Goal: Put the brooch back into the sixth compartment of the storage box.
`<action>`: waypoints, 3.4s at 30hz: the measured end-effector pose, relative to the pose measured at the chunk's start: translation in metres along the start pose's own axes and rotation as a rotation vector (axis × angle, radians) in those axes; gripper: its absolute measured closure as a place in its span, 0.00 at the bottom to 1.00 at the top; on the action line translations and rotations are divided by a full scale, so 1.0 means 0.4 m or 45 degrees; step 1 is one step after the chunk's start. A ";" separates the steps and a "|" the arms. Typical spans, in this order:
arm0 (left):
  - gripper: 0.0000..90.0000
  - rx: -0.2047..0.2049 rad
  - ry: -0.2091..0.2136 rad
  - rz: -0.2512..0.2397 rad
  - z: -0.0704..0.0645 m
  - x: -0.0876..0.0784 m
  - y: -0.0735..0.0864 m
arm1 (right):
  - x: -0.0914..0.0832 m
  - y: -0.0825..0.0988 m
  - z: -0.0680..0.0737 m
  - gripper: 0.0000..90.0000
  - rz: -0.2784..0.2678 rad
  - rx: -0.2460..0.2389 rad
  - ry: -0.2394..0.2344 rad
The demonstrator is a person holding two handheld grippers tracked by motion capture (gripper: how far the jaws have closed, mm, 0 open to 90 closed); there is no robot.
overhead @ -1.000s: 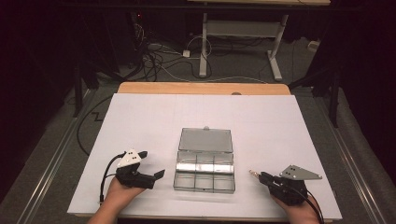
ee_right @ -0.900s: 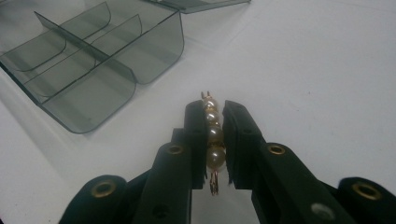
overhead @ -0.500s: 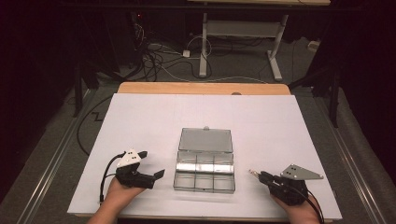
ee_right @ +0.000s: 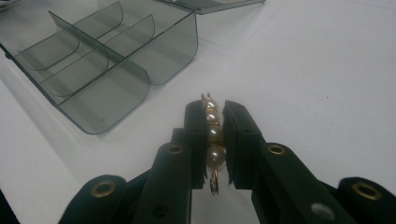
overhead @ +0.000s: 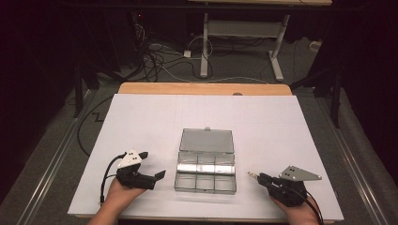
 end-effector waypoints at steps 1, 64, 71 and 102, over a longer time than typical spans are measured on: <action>0.00 -0.001 0.000 0.001 0.000 0.000 0.000 | 0.001 0.000 0.002 0.91 0.001 0.001 -0.002; 0.00 0.002 0.010 0.006 -0.002 0.001 0.000 | 0.013 -0.099 0.112 0.91 -0.105 -0.045 -0.137; 0.00 0.001 0.011 0.006 -0.001 0.001 0.000 | 0.038 -0.102 0.142 0.91 -0.093 -0.058 -0.164; 0.00 0.004 0.014 0.004 -0.002 0.001 0.000 | 0.106 -0.101 0.199 0.90 -0.057 -0.059 -0.195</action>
Point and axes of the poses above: each handheld gripper's, and its own axes: x roughly forward along the jaws, y roughly out of its underside, z roughly to its left, the point moved 6 cm from there along x, roughly forward along the jaws, and after that the axes turned 12 degrees about -z, right-handed, at the moved point
